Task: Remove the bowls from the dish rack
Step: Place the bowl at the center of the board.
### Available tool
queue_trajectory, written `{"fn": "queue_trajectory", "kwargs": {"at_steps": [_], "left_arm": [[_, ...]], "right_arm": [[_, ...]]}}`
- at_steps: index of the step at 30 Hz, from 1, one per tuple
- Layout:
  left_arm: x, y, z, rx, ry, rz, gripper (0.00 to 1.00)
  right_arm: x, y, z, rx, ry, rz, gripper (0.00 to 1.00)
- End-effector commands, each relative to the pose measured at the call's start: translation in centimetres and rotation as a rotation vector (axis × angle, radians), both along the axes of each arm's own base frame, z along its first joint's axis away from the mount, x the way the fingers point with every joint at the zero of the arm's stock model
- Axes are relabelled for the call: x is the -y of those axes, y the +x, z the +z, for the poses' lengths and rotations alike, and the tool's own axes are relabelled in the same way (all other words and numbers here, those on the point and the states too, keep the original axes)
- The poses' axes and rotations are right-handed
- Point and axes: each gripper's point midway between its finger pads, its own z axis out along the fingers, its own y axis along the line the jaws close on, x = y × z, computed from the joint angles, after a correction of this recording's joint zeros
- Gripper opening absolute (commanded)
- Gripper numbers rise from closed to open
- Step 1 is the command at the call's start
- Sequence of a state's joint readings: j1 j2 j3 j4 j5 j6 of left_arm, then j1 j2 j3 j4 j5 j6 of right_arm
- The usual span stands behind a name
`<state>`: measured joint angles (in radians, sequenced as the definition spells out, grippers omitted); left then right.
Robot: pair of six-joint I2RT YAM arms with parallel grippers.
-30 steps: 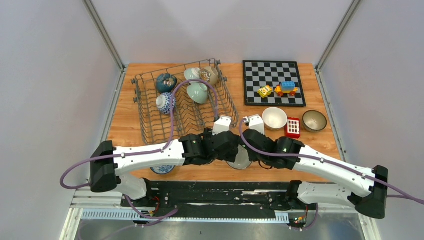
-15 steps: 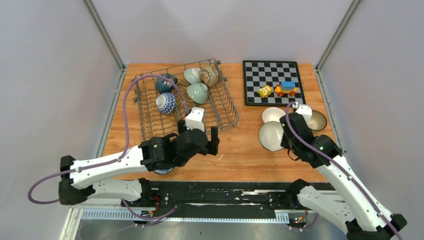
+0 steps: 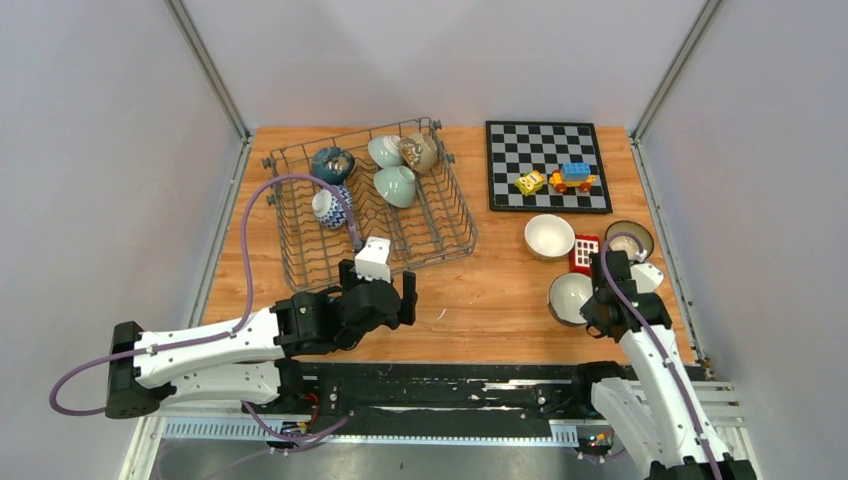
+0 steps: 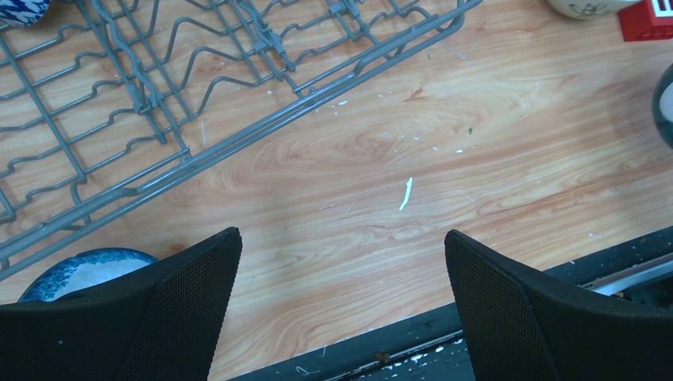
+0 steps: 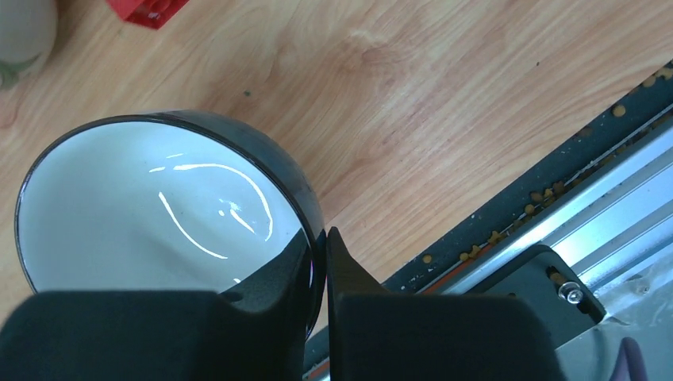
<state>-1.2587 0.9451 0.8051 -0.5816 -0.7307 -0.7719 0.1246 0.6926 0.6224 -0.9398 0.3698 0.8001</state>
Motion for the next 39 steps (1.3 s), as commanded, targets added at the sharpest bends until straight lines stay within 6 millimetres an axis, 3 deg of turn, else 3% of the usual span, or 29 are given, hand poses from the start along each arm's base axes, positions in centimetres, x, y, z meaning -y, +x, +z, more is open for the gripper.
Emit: {"fn": "queue_trajectory", "kwargs": {"at_steps": [1, 8, 25, 33, 35, 39], "left_arm": [[-0.1, 0.5, 0.1, 0.021, -0.035, 0.036, 1.00], [0.4, 0.1, -1.1, -0.008, -0.040, 0.021, 1.00], [1.3, 0.0, -2.1, -0.030, -0.033, 0.007, 1.00], [1.7, -0.2, -2.6, -0.057, -0.031, 0.003, 1.00], [1.8, -0.3, -2.7, -0.059, -0.032, 0.001, 1.00], [1.8, -0.3, -2.6, -0.062, -0.032, -0.007, 1.00]], "right_arm": [[1.9, 1.7, -0.1, 0.088, 0.006, -0.177, 0.00], [4.2, 1.1, -1.8, 0.048, -0.026, -0.304, 0.00], [5.2, 1.5, -4.4, 0.032, -0.007, -0.376, 0.03], [4.5, 1.2, -4.9, 0.037, 0.023, -0.355, 0.22], [4.3, 1.4, -4.6, 0.046, 0.034, -0.343, 0.31], [3.3, 2.1, -3.1, 0.063, 0.072, -0.271, 0.58]]}}
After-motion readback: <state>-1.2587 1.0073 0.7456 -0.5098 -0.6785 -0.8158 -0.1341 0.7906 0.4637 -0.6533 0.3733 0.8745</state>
